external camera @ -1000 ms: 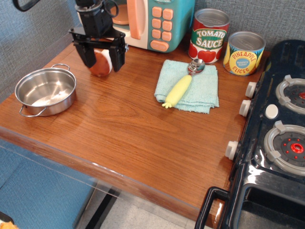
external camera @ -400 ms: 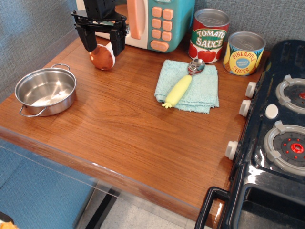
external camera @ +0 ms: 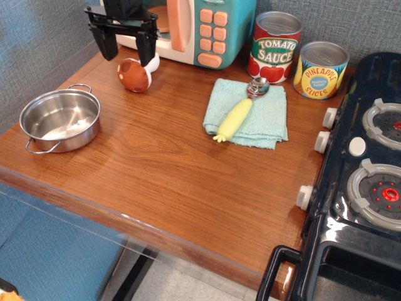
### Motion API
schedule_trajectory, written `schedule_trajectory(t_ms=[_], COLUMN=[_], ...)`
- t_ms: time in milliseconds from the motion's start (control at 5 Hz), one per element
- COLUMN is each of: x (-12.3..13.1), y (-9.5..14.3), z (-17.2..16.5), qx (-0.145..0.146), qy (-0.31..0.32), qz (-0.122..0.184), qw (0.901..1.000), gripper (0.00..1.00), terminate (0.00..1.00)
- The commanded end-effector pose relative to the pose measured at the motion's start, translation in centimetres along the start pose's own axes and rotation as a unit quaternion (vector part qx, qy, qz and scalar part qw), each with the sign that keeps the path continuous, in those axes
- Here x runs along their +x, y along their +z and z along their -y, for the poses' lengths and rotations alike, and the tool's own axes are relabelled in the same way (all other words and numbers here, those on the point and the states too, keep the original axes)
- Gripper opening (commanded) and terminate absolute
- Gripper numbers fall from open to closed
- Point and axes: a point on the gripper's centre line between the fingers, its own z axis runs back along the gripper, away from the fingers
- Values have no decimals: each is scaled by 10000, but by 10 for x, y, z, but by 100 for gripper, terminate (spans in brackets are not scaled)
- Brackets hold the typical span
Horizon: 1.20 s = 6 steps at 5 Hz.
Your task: Move mushroom to pot, standing up, with head leaning left.
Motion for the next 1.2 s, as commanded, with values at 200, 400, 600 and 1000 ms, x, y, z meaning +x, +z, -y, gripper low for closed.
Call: schedule_trajectory(t_ms=[200, 400, 600, 1000], x=[12, 8, 2, -5], y=[-3, -21, -27, 24], z=[-9, -5, -5, -1], qx=[217, 234, 157, 73], qy=[113, 155, 290, 324], qz=[236, 28, 11, 491], qw=[9994, 9996, 9995, 9982], gripper=[100, 100, 100, 0], terminate=[0, 0, 0, 0])
